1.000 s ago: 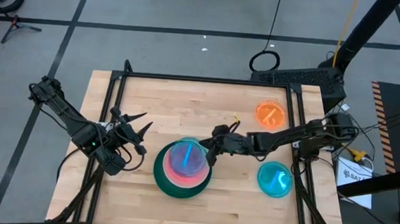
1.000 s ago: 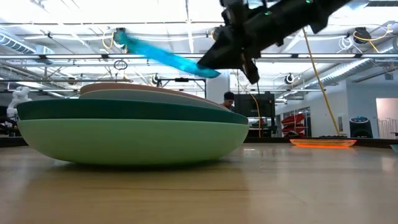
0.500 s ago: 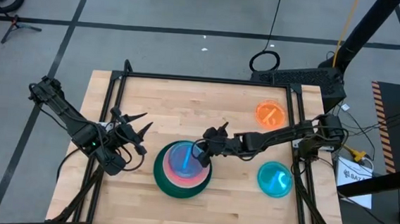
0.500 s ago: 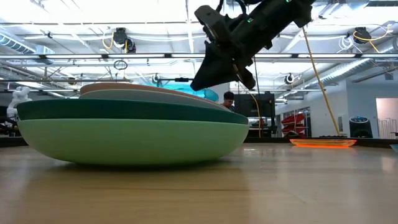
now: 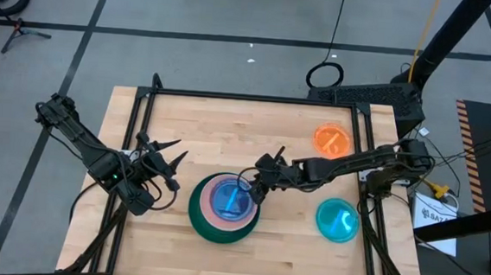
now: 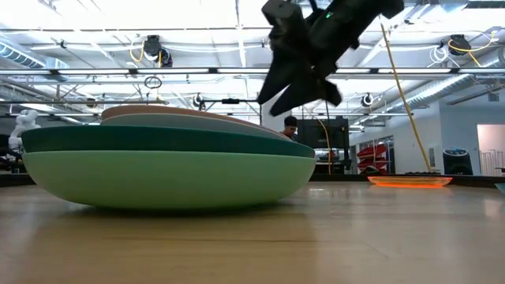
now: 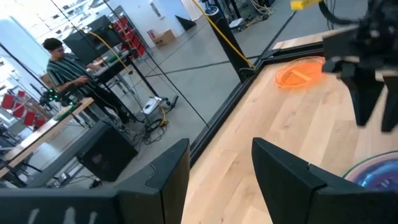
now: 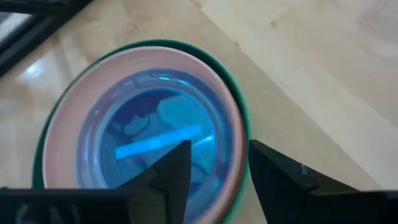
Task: Stack plastic plates
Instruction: Stack the blue plate on top of the blue plate
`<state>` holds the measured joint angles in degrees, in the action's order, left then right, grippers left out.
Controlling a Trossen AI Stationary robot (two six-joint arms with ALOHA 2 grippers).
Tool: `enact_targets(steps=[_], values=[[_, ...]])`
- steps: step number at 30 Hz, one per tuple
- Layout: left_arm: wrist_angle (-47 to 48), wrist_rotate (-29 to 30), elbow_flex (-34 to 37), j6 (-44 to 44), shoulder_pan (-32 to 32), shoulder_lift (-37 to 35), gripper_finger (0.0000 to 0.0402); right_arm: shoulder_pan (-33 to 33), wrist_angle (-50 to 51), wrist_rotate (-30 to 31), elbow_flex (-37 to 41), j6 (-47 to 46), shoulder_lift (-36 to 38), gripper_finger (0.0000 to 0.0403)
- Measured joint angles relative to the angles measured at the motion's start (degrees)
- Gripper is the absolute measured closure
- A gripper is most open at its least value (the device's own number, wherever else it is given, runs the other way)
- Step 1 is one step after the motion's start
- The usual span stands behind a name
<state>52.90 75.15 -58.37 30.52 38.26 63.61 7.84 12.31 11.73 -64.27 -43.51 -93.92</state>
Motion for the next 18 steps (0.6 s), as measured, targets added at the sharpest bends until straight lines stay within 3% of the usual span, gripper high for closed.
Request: enact_targets(steps=[8,18], values=[[0.00,-0.20,0.00,-1.05,0.00,0.00,0.0222,1.28,16.70,-0.38,-3.43,-4.80,6.40,0.0259],[0.00,-0.21,0.00,-1.18,0.00,0.00,0.0222,4.76,33.36,-12.68,-3.82,-19.97,7.69,0.0263]])
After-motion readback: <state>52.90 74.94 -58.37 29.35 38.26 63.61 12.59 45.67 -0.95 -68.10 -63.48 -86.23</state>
